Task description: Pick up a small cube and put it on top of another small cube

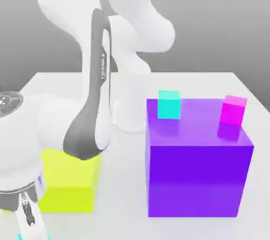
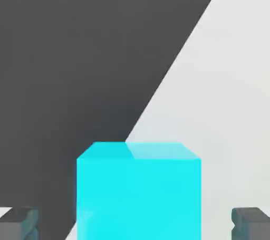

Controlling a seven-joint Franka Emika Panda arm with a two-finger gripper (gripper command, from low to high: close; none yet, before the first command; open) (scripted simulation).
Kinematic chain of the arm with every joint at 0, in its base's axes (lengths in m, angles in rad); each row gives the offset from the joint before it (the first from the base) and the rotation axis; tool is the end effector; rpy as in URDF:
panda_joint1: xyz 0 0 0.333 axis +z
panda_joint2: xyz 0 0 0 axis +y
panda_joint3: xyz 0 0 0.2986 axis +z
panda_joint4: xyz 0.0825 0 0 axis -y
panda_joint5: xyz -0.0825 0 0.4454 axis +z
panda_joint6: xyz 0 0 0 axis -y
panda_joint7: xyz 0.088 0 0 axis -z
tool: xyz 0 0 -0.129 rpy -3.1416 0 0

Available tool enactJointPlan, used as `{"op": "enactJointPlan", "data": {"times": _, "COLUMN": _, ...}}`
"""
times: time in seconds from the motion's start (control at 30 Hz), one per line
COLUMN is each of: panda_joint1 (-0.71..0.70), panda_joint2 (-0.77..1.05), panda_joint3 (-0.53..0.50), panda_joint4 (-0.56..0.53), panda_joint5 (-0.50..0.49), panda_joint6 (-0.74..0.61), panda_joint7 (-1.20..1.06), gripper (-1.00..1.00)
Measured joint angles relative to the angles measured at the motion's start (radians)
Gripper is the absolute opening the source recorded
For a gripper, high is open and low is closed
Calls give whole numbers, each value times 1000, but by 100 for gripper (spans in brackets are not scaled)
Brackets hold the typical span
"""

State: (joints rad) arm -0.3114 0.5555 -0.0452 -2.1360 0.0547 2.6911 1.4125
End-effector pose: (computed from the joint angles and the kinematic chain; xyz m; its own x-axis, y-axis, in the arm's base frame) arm 0.5456 -0.2076 0.0494 -0.2384 -0.9712 0.0001 -0.9712 0.2384 -0.0006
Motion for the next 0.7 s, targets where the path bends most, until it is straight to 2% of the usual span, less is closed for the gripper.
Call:
{"op": "enactJointPlan", "data": {"times": 0.2, "panda_joint1": 1, "panda_joint2": 2, "panda_joint3": -1, "panda_joint4": 0, "panda_joint5": 2, "panda_joint6": 3, "panda_joint7": -1, "gripper": -100}}
{"op": "enactJointPlan", "data": {"times": 0.33, "panda_joint1": 9, "panda_joint2": -120, "panda_joint3": -8, "panda_joint4": -25, "panda_joint5": -10, "panda_joint6": -94, "panda_joint7": 4, "gripper": -100}}
{"op": "enactJointPlan", "data": {"times": 0.5, "panda_joint1": 84, "panda_joint2": -300, "panda_joint3": 78, "panda_joint4": -83, "panda_joint5": -49, "panda_joint6": -214, "panda_joint7": -92, "gripper": -100}}
{"op": "enactJointPlan", "data": {"times": 0.7, "panda_joint1": 213, "panda_joint2": -512, "panda_joint3": 192, "panda_joint4": -154, "panda_joint5": -37, "panda_joint6": -354, "panda_joint7": -265, "gripper": -100}}
